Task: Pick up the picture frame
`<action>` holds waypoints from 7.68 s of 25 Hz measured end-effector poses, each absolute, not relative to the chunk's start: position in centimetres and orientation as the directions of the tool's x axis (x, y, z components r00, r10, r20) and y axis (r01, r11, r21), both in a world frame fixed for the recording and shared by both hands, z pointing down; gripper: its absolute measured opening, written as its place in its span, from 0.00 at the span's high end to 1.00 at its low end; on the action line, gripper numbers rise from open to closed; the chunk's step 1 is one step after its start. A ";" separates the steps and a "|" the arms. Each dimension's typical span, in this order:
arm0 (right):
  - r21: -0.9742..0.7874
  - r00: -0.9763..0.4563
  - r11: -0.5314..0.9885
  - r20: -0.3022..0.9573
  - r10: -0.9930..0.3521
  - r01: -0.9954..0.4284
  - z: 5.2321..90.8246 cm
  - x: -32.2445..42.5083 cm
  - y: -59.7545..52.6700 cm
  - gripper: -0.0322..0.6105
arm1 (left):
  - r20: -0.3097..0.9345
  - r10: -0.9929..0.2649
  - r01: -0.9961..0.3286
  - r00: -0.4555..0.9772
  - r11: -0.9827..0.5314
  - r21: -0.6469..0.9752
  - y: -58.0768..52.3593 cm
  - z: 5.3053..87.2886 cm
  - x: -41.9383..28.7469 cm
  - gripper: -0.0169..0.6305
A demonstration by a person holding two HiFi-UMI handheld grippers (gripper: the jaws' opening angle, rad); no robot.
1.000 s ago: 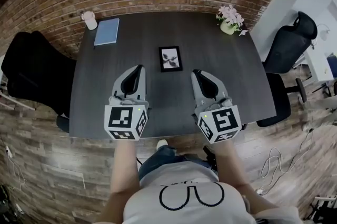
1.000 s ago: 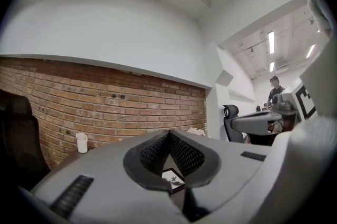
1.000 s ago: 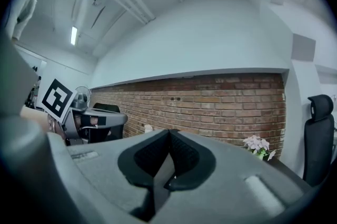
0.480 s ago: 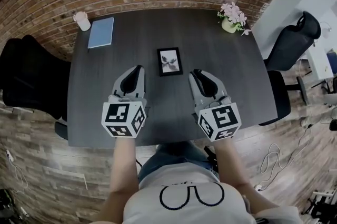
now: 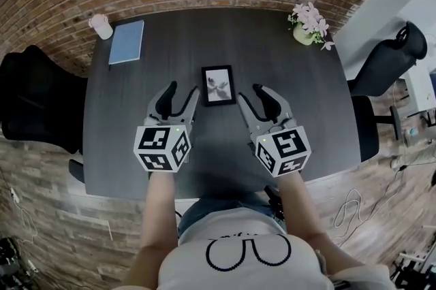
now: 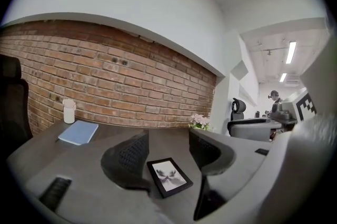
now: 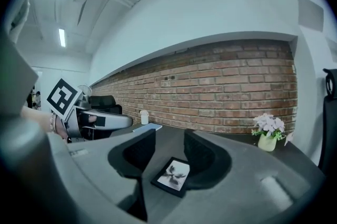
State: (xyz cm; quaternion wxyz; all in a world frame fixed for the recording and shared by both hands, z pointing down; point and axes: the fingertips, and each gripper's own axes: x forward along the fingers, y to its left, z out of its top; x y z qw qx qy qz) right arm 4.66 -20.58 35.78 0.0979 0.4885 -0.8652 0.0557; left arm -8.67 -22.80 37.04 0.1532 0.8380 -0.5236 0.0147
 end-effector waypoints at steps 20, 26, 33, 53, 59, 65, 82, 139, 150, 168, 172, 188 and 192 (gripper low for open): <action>-0.163 -0.513 0.493 0.409 -0.755 -0.855 46.5 7.2 -30.6 0.68 | 0.454 -0.776 -0.899 0.439 -0.374 0.229 -30.8 48.9 -5.0 0.58; -0.192 -0.505 0.473 0.459 -0.731 -0.860 49.6 7.2 -31.2 0.69 | 0.551 -0.718 -0.905 0.425 -0.322 0.279 -31.3 53.3 -4.8 0.61; -0.240 -0.499 0.441 0.511 -0.700 -0.865 52.9 7.6 -31.2 0.71 | 0.645 -0.655 -0.917 0.394 -0.236 0.322 -31.6 57.7 -4.3 0.69; -0.282 -0.517 0.434 0.511 -0.687 -0.856 54.0 8.0 -31.3 0.75 | 0.714 -0.579 -0.900 0.394 -0.086 0.427 -32.2 60.7 -3.7 0.85; -0.283 -0.518 0.435 0.509 -0.687 -0.855 53.8 8.1 -31.2 0.76 | 0.696 -0.549 -0.857 0.462 -0.074 0.510 -32.1 60.8 -3.7 0.86; -0.356 -0.556 0.428 0.507 -0.658 -0.831 54.0 7.6 -31.1 0.75 | 0.672 -0.512 -0.799 0.535 -0.046 0.600 -32.3 60.9 -3.9 0.86; -0.845 -0.748 0.117 0.387 -0.540 -0.522 58.0 5.5 -32.7 0.74 | 0.652 -0.491 -0.759 0.578 -0.030 0.651 -32.3 60.8 -3.9 0.86; -0.900 -0.849 0.212 0.250 -0.465 -0.381 48.9 2.6 -28.9 0.87 | 0.436 -0.754 -0.800 0.491 -0.193 0.568 -28.5 46.8 -7.1 0.58; -0.838 -0.824 0.368 0.158 -0.544 -0.403 41.4 3.0 -25.6 0.89 | 0.279 -0.823 -0.812 0.494 -0.323 0.486 -26.1 39.8 -7.5 0.59; -0.405 -0.686 0.621 0.024 -0.727 -0.671 30.0 5.2 -21.9 0.89 | 0.057 -0.919 -0.915 0.391 -0.380 0.137 -22.9 30.8 -8.9 0.98; -0.261 -0.648 0.627 -0.007 -0.762 -0.734 28.4 5.3 -21.3 0.89 | -0.003 -0.925 -0.920 0.380 -0.378 0.105 -22.4 29.0 -9.2 0.98; -0.042 -0.574 0.580 -0.107 -0.812 -0.813 24.7 5.6 -20.1 0.89 | -0.138 -0.926 -0.934 0.350 -0.356 0.017 -21.2 24.9 -9.6 0.98; -0.029 -0.570 0.576 -0.106 -0.814 -0.817 24.8 5.7 -20.1 0.89 | -0.149 -0.925 -0.935 0.351 -0.354 -0.003 -21.1 24.5 -9.5 0.98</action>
